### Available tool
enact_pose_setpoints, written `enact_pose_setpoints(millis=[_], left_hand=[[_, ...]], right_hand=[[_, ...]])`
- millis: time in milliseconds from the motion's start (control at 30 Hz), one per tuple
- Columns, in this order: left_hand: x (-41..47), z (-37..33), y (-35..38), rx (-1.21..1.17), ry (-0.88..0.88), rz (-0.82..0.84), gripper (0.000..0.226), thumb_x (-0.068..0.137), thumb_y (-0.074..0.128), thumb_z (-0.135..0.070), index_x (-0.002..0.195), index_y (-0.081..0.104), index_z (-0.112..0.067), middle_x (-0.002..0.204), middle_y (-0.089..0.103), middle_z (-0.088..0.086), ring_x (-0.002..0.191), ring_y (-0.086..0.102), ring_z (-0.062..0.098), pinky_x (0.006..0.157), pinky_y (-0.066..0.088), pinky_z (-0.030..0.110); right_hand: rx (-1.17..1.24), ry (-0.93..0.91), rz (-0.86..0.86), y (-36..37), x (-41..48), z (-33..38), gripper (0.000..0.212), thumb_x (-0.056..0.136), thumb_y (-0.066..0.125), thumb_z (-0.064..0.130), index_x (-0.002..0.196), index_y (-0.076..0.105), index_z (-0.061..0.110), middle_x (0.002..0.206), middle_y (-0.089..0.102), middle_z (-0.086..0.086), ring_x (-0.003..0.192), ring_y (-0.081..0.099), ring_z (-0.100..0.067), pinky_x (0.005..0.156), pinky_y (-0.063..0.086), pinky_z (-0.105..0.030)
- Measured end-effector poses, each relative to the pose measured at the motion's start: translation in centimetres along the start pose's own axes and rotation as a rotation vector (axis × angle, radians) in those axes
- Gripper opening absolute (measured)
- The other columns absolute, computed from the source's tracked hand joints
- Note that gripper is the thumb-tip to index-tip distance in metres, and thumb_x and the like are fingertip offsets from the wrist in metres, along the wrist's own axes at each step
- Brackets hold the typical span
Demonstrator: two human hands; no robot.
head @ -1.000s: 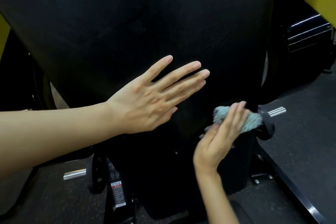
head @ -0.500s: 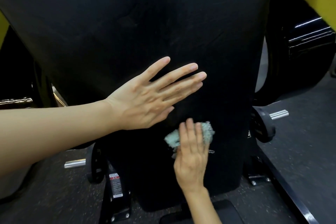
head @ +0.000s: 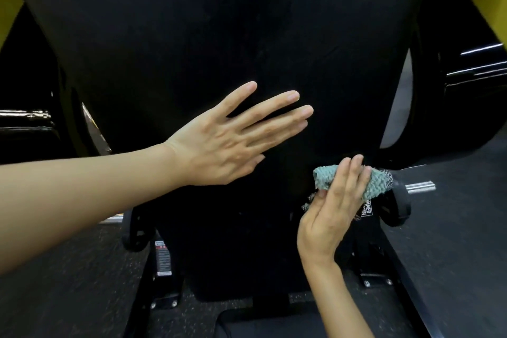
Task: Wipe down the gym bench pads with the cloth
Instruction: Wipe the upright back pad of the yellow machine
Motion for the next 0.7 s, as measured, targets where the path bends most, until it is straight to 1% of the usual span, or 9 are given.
enact_pose_setpoints(millis=[67,167,300,433,467,533,633,700], left_hand=[[0.1,-0.5,0.0,0.005,-0.029,0.010,0.068,0.101,0.019,-0.040,0.157,-0.004,-0.011,0.165,-0.005,0.005,0.151,0.001,0.024,0.117,-0.006,0.050],[0.2,-1.1,0.1,0.001,-0.078,0.021,0.067,0.101,0.019,-0.039,0.157,-0.005,-0.012,0.165,-0.004,0.005,0.151,0.000,0.025,0.117,-0.007,0.050],[0.1,-1.9,0.3,-0.027,-0.153,0.009,0.065,0.101,0.019,-0.036,0.158,-0.003,-0.012,0.165,-0.003,0.003,0.151,0.001,0.024,0.118,-0.008,0.050],[0.1,-2.8,0.4,-0.066,-0.234,-0.031,0.064,0.101,0.019,-0.034,0.158,-0.001,-0.013,0.165,0.000,0.003,0.151,0.002,0.023,0.119,-0.005,0.048],[0.0,-3.1,0.4,-0.081,-0.249,-0.042,0.064,0.101,0.019,-0.033,0.158,-0.001,-0.013,0.166,0.001,0.003,0.152,0.002,0.022,0.119,-0.004,0.048],[-0.1,-3.4,0.5,-0.111,-0.277,-0.073,0.064,0.102,0.020,-0.033,0.158,0.000,-0.012,0.166,0.002,0.004,0.152,0.002,0.022,0.120,-0.003,0.048],[-0.3,-4.1,0.7,-0.139,-0.318,-0.119,0.064,0.101,0.023,-0.032,0.158,0.003,-0.012,0.166,0.004,0.005,0.153,0.004,0.022,0.121,0.000,0.047],[-0.5,-4.7,0.9,-0.134,-0.329,-0.153,0.064,0.102,0.024,-0.033,0.158,0.005,-0.011,0.166,0.006,0.006,0.153,0.005,0.023,0.122,0.003,0.048]], right_hand=[[-0.022,-0.063,0.055,-0.1,-1.0,-0.5,0.056,0.100,0.038,0.004,0.153,0.020,0.006,0.163,0.012,0.000,0.153,0.005,-0.024,0.122,0.015,-0.050],[-0.064,-0.175,0.138,-0.3,-2.5,-1.7,0.066,0.098,0.039,0.004,0.157,0.014,0.018,0.166,0.006,0.007,0.153,0.007,-0.023,0.122,0.016,-0.051],[-0.106,-0.262,0.183,-0.6,-4.1,-2.8,0.071,0.095,0.040,0.005,0.158,0.011,0.020,0.166,0.005,0.009,0.153,0.007,-0.020,0.124,0.007,-0.043],[-0.127,-0.320,0.223,-0.8,-5.7,-4.0,0.072,0.095,0.039,0.007,0.158,0.009,0.023,0.165,0.005,0.010,0.153,0.007,-0.017,0.124,0.004,-0.038],[-0.129,-0.334,0.237,-0.8,-6.0,-4.4,0.071,0.095,0.039,0.008,0.158,0.009,0.023,0.165,0.006,0.010,0.153,0.007,-0.017,0.124,0.005,-0.038],[-0.127,-0.362,0.245,-0.7,-6.5,-5.1,0.069,0.097,0.037,0.009,0.158,0.009,0.024,0.165,0.008,0.011,0.152,0.009,-0.017,0.123,0.013,-0.043],[-0.117,-0.397,0.246,-0.4,-7.3,-6.4,0.067,0.097,0.036,0.010,0.158,0.011,0.026,0.165,0.010,0.012,0.152,0.012,-0.018,0.113,0.026,-0.053],[-0.117,-0.412,0.228,-0.1,-8.5,-7.3,0.069,0.096,0.036,0.010,0.158,0.011,0.027,0.165,0.010,0.014,0.152,0.011,-0.016,0.110,0.027,-0.055]])
Point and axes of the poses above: each hand's wrist, its own x-axis towards the middle knuckle, its own y-axis out of the palm, z = x × y, the point moved 2 cm from there along x, towards the middle knuckle
